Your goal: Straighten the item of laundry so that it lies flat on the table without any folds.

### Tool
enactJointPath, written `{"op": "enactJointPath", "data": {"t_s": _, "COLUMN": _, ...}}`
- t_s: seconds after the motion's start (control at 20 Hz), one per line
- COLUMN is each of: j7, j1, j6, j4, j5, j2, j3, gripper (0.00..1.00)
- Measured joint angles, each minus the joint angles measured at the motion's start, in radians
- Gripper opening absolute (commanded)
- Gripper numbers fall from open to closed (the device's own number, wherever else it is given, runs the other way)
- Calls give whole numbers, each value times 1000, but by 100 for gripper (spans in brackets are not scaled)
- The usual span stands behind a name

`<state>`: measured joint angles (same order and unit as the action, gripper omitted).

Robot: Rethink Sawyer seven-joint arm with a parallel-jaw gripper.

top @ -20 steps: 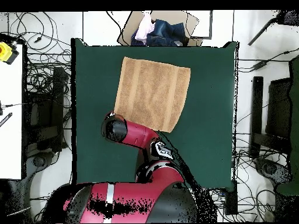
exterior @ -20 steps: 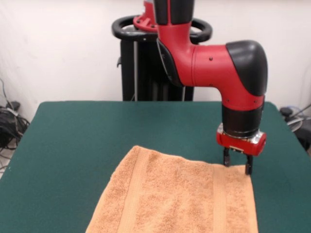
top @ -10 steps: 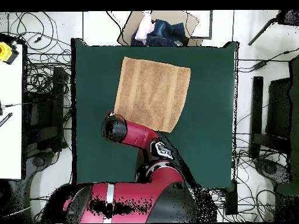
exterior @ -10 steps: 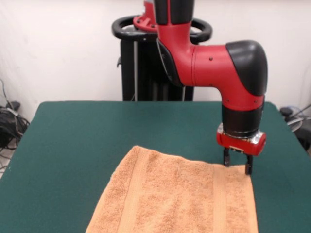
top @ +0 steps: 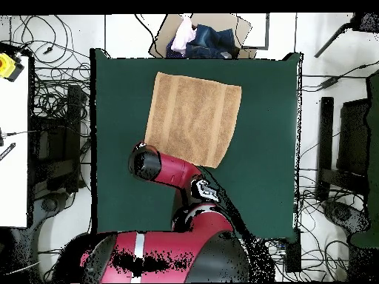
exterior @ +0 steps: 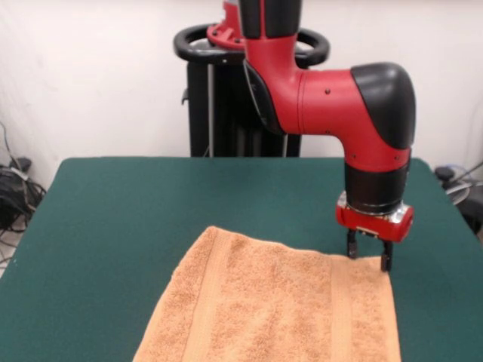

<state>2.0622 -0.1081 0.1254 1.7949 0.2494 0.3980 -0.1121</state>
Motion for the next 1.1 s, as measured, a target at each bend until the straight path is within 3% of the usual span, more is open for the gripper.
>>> {"op": "enactJointPath", "data": {"t_s": 0.25, "j7": 0, "j1": 0, "j6": 0, "j4": 0, "j5": 0, "j2": 0, "j3": 0, "gripper": 100}}
{"op": "enactJointPath", "data": {"t_s": 0.3, "j7": 0, "j1": -1, "j6": 0, "j4": 1, "j5": -1, "j2": -3, "j3": 10, "gripper": 0}}
{"op": "enactJointPath", "data": {"t_s": 1.1, "j7": 0, "j1": 9, "j6": -7, "j4": 2, "j5": -3, "j2": -2, "j3": 24, "gripper": 0}}
